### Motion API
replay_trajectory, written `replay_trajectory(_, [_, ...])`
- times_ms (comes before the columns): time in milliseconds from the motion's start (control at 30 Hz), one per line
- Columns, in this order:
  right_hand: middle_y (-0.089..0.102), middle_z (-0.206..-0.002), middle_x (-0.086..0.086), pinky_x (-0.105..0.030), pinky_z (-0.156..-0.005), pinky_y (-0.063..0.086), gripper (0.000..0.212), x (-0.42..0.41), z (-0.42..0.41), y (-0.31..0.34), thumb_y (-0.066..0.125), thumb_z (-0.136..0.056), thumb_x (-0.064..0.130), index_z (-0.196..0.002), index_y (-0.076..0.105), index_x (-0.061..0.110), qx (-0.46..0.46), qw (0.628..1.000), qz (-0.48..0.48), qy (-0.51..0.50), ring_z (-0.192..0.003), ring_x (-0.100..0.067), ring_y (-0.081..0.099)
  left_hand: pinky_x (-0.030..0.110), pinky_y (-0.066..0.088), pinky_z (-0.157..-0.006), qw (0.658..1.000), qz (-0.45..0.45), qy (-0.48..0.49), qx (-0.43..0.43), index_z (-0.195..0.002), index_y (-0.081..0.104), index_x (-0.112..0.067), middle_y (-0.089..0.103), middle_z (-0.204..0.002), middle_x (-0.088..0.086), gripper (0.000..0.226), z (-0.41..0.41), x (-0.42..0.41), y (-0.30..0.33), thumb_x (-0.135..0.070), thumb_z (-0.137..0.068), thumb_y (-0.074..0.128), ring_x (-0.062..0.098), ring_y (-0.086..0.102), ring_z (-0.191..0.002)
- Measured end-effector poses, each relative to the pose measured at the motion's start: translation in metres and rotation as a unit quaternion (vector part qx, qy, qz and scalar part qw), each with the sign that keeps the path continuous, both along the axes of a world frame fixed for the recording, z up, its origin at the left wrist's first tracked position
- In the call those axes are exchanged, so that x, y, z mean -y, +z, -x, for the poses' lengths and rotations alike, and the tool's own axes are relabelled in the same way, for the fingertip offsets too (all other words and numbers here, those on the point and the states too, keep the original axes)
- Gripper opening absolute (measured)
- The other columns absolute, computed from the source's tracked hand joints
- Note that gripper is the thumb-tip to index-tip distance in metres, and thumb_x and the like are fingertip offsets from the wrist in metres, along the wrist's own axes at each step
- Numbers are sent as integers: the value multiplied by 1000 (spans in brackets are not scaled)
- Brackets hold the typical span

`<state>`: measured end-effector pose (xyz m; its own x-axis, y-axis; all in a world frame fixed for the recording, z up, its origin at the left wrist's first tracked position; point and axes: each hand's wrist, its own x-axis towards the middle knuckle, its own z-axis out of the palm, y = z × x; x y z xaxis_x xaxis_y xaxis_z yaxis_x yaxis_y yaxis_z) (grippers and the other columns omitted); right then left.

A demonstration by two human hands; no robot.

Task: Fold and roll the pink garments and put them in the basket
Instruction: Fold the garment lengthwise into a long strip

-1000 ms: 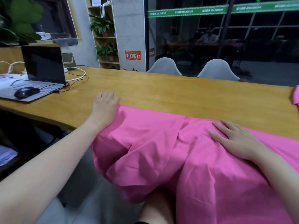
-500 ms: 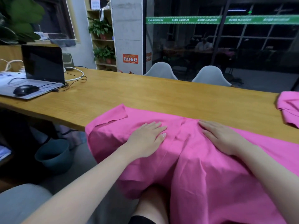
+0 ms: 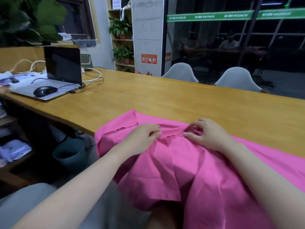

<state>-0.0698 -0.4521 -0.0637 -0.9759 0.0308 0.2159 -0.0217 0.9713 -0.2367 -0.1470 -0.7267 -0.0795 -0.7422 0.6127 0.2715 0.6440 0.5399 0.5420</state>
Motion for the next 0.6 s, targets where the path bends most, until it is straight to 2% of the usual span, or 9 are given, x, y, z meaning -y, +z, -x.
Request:
replay_trajectory(67, [60,-92,12,-38,-78,52,58,3,12,7,48,-75,88,-89,63,34,31,999,-11,-11,-91,-17,59,38,51,-98,999,-30,33,-2,-101,79,-14,75,-109,-1,11,9,3,4,-14,-94,70,14,67,-103])
replay_trajectory(133, [63,-90,7,-35,-71,49,51,11,21,6,55,-80,80,-82,59,30,20,999,-19,-36,-87,-21,59,40,53,-93,997,-29,63,-31,-97,78,-19,74,-100,-6,10,8,4,6,-14,-92,71,11,66,-95])
replay_trajectory(200, [62,-81,6,-33,-62,41,50,19,25,-1,57,-83,74,-75,55,25,-27,997,-22,-68,-80,-24,58,40,53,-88,990,-52,89,-100,-98,74,-21,68,-96,-10,7,-7,9,5,-18,-94,68,9,62,-91])
replay_trajectory(267, [58,-71,6,-33,-55,31,51,22,27,-7,59,-83,70,-68,50,21,-64,994,-11,-88,-73,-26,55,33,50,-84,978,-101,82,-162,-101,69,-21,61,-95,-13,14,-39,20,4,-33,-97,63,5,57,-90])
replay_trajectory(333, [55,-66,5,-33,-53,29,55,22,30,-8,60,-82,69,-64,48,19,-69,993,-7,-94,-69,-27,52,27,46,-88,973,-92,47,-206,-113,67,-20,58,-106,-10,42,-77,33,-9,-56,-91,63,7,55,-99])
replay_trajectory(433, [55,-63,4,-33,-52,29,60,21,32,-6,59,-82,72,-63,49,16,-69,993,-14,-99,-66,-27,51,43,43,-104,946,39,28,-319,-139,58,-19,55,-137,8,92,-103,46,-61,-83,-74,65,26,54,-118])
replay_trajectory(533, [55,-63,2,-33,-54,31,62,22,32,-7,58,-81,74,-61,48,16,-74,992,-16,-97,-66,-29,51,49,37,-113,913,89,47,-395,-153,40,-25,40,-154,12,101,-95,51,-97,-78,-72,71,30,47,-130])
replay_trajectory(600, [56,-64,1,-33,-54,31,62,23,32,-6,58,-79,75,-61,48,16,-70,993,-12,-98,-67,-29,52,49,38,-113,899,85,63,-425,-152,39,-24,38,-154,14,95,-87,50,-105,-66,-75,76,29,46,-133])
